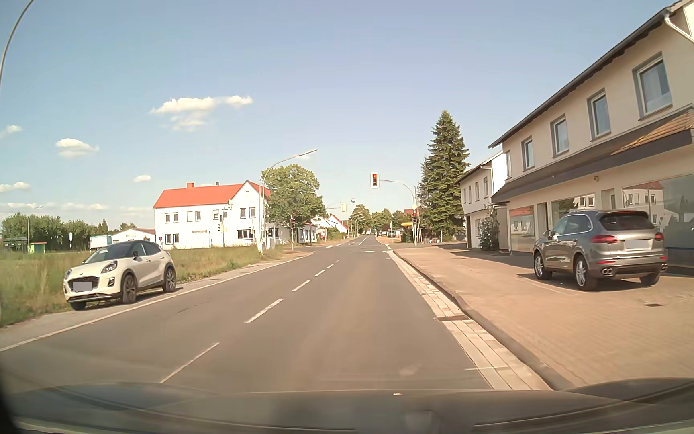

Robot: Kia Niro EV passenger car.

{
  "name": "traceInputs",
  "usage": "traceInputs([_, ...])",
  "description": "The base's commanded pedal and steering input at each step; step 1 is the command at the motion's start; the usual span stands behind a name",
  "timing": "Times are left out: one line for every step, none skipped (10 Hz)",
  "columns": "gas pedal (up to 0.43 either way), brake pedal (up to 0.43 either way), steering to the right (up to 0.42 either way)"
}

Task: Follow the waypoints while adhering to traffic rules and regulations

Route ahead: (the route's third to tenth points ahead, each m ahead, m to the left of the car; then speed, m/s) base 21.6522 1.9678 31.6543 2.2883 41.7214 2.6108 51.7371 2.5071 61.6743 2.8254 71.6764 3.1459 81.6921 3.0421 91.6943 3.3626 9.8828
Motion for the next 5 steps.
traceInputs([0.0,0.238,-0.01])
traceInputs([0.0,0.244,-0.009])
traceInputs([0.0,0.244,-0.008])
traceInputs([0.0,0.244,-0.007])
traceInputs([0.0,0.244,-0.007])
